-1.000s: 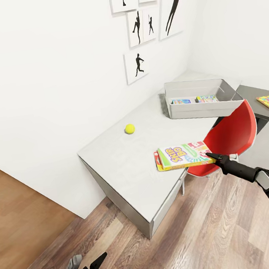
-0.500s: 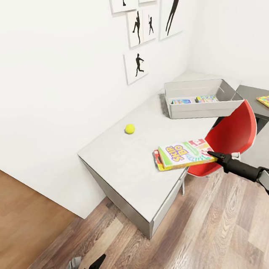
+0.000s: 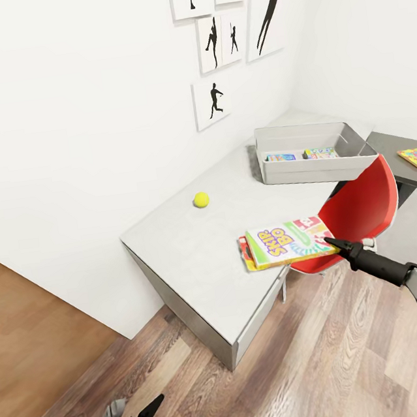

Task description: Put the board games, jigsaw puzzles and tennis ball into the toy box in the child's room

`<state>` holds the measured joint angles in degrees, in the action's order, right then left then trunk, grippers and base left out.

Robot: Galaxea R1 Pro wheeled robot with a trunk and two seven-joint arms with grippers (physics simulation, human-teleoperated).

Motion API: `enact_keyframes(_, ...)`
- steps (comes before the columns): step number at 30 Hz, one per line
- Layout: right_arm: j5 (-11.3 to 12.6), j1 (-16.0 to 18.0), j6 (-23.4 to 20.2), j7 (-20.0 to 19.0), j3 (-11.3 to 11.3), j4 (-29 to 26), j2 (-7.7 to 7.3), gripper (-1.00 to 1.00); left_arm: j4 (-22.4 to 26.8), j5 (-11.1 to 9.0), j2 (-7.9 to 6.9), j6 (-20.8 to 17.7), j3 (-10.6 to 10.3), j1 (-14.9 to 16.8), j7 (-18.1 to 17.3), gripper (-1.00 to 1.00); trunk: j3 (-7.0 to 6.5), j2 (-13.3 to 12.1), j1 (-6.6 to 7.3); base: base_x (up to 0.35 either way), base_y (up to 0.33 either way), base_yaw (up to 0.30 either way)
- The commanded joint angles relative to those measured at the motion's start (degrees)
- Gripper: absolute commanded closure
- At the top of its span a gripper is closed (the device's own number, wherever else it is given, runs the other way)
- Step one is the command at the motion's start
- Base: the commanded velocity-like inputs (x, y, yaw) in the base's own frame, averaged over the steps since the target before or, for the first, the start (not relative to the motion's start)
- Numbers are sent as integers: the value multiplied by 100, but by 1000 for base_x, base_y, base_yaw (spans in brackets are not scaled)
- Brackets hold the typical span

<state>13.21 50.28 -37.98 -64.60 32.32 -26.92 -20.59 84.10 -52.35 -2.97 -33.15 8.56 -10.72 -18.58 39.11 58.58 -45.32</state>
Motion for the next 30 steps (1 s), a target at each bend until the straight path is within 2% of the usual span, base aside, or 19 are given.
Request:
enact_keyframes(1,9,2,-33,-13,14,0,0,100,4,-35,1,-43,7,0,-2,-100,3,3,-1,0,0,0)
enact_keyframes(3,-10,-147,-49,-271,-16,-233,1,100,3,-36,0,-43,-25,-3,-25,-100,3,3,-1,0,0,0)
enact_keyframes(4,-10,-147,-49,-271,-16,-233,1,100,3,-36,0,-43,-25,-3,-25,-100,3,3,-1,0,0,0)
enact_keyframes(7,-25,-448,-103,-739,-92,-781,-16,100,4,-40,-3,-43,-78,-2,-49,-100,3,3,-1,0,0,0)
enact_keyframes(8,-25,-448,-103,-739,-92,-781,-16,100,4,-40,-3,-43,-78,-2,-49,-100,3,3,-1,0,0,0)
enact_keyframes(11,-30,-843,-337,-1118,-160,-1592,-55,100,15,-44,-3,-43,-107,-1,-71,-100,3,3,-1,0,0,0)
enact_keyframes(12,-30,-843,-337,-1118,-160,-1592,-55,100,15,-44,-3,-43,-107,-1,-71,-100,3,3,-1,0,0,0)
enact_keyframes(14,-17,-1147,-584,-1258,-179,-2185,-74,100,19,-45,-2,-43,-119,-1,-79,-100,3,3,-1,0,0,0)
enact_keyframes(15,-17,-1147,-584,-1258,-179,-2185,-74,100,19,-45,-2,-43,-119,-1,-79,-100,3,3,-1,0,0,0)
enact_keyframes(18,1,-1598,-817,-1373,-183,-2972,-66,100,27,-46,0,-43,-134,0,-85,-100,3,3,-1,0,0,0)
enact_keyframes(21,-2,-1926,-794,-1413,-196,-3459,-14,100,59,-48,3,-43,-143,0,-92,-100,3,3,-1,0,0,0)
enact_keyframes(30,-47,-2214,-556,-1437,-227,-3972,82,100,90,-54,9,-43,-150,0,-100,-100,3,3,-1,0,0,0)
